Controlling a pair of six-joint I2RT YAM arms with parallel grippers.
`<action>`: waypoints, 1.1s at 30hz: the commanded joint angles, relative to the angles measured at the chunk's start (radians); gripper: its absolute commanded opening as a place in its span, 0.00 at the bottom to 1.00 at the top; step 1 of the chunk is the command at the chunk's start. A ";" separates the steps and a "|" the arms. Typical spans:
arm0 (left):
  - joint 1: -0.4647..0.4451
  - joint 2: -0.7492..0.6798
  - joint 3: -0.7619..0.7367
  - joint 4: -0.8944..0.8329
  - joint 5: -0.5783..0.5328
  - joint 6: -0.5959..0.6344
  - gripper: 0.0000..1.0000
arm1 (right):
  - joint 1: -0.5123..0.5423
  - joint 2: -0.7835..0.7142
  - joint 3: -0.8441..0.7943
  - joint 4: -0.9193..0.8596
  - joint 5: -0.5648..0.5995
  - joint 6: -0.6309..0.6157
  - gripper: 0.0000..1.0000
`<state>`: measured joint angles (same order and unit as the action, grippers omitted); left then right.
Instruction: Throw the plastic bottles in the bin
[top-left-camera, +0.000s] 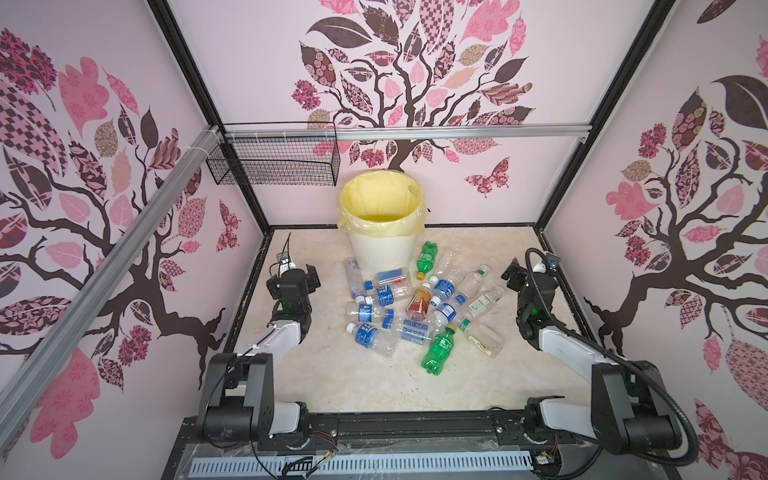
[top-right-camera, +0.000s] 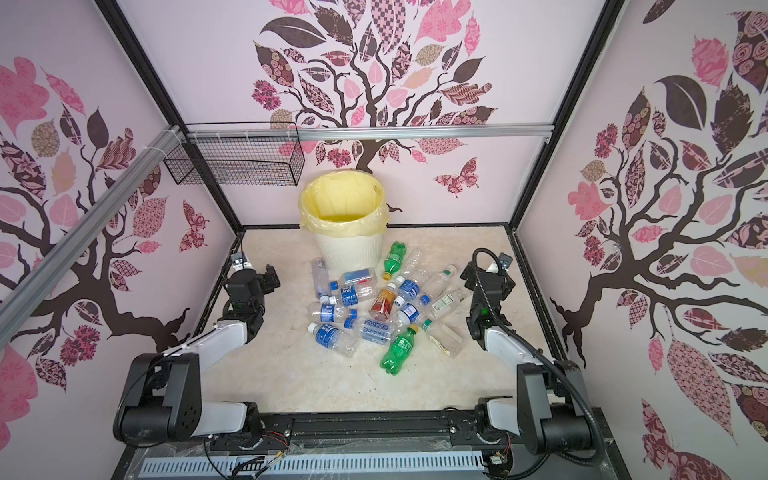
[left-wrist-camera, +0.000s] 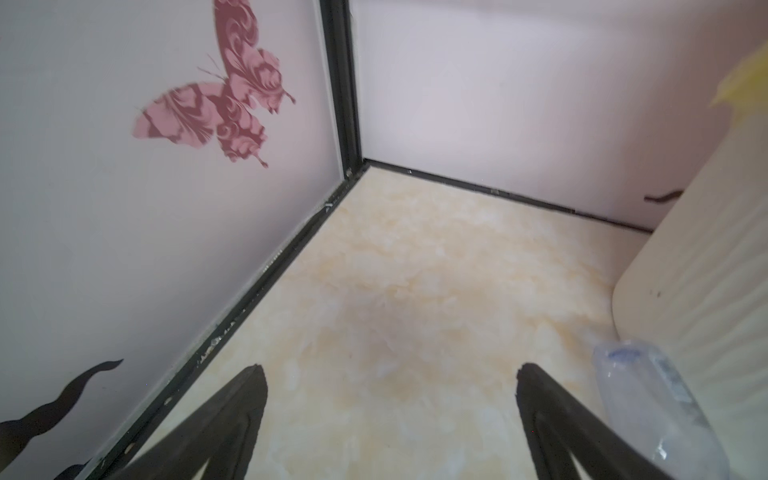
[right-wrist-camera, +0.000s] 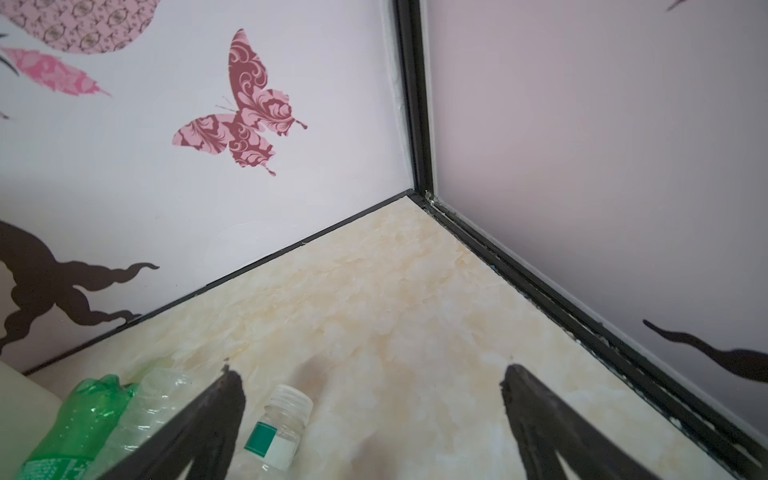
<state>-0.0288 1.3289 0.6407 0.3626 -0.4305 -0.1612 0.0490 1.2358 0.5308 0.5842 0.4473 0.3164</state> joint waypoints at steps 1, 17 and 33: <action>-0.029 -0.069 0.037 -0.293 -0.031 -0.083 0.97 | -0.007 -0.076 0.068 -0.253 -0.022 0.139 1.00; -0.211 -0.248 0.278 -0.833 0.385 -0.427 0.97 | 0.057 -0.179 0.253 -0.979 -0.348 0.188 0.99; -0.784 -0.269 0.285 -1.005 0.176 -0.479 0.97 | 0.597 -0.304 0.175 -1.177 -0.233 0.368 1.00</action>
<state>-0.8108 1.0767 0.9306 -0.6094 -0.2306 -0.6029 0.5648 0.9348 0.7284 -0.5148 0.1661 0.5915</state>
